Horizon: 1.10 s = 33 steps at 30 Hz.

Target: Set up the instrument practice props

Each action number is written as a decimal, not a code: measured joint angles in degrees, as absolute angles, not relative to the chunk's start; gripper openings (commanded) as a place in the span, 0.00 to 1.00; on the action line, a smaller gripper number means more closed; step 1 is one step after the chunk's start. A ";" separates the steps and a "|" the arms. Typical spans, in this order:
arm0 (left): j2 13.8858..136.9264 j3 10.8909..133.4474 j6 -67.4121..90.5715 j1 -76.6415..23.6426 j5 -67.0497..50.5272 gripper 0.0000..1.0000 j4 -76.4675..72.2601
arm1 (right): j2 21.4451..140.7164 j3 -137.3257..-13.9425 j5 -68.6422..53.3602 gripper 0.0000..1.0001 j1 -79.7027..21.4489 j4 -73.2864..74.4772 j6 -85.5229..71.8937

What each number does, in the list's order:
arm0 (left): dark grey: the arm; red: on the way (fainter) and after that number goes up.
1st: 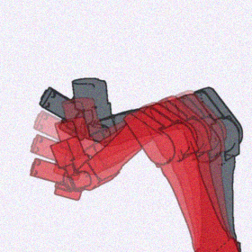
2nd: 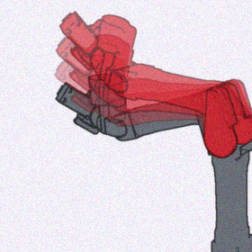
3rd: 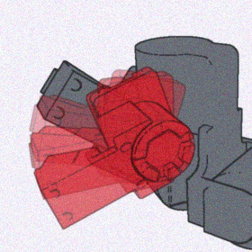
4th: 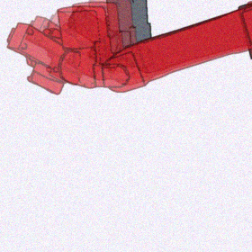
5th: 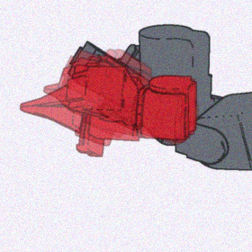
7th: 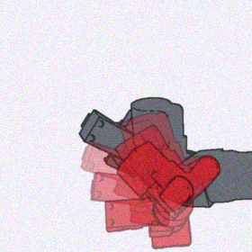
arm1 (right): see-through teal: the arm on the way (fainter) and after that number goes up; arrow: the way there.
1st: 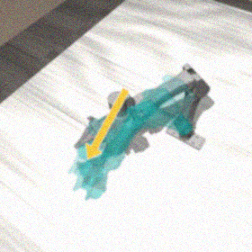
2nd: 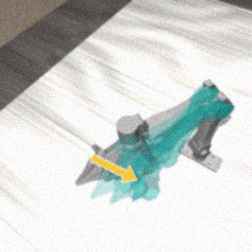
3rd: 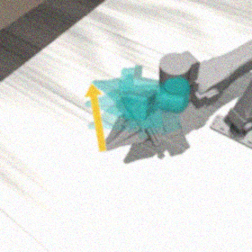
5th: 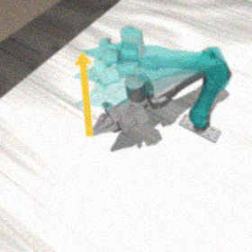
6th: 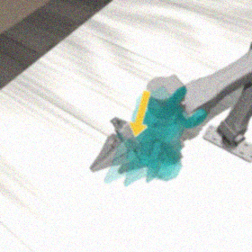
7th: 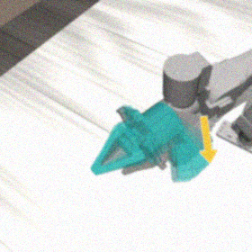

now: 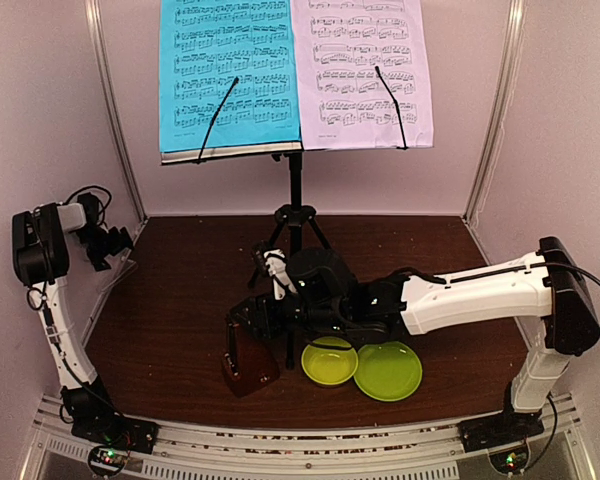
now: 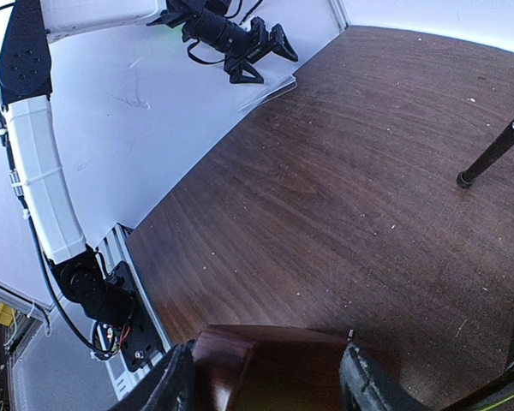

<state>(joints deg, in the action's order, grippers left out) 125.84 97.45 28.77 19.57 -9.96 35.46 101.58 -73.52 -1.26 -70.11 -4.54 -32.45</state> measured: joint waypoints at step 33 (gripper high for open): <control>116.66 86.96 30.65 5.37 -14.63 0.98 34.89 | 101.58 -73.56 -1.26 0.58 -69.97 -4.54 -31.68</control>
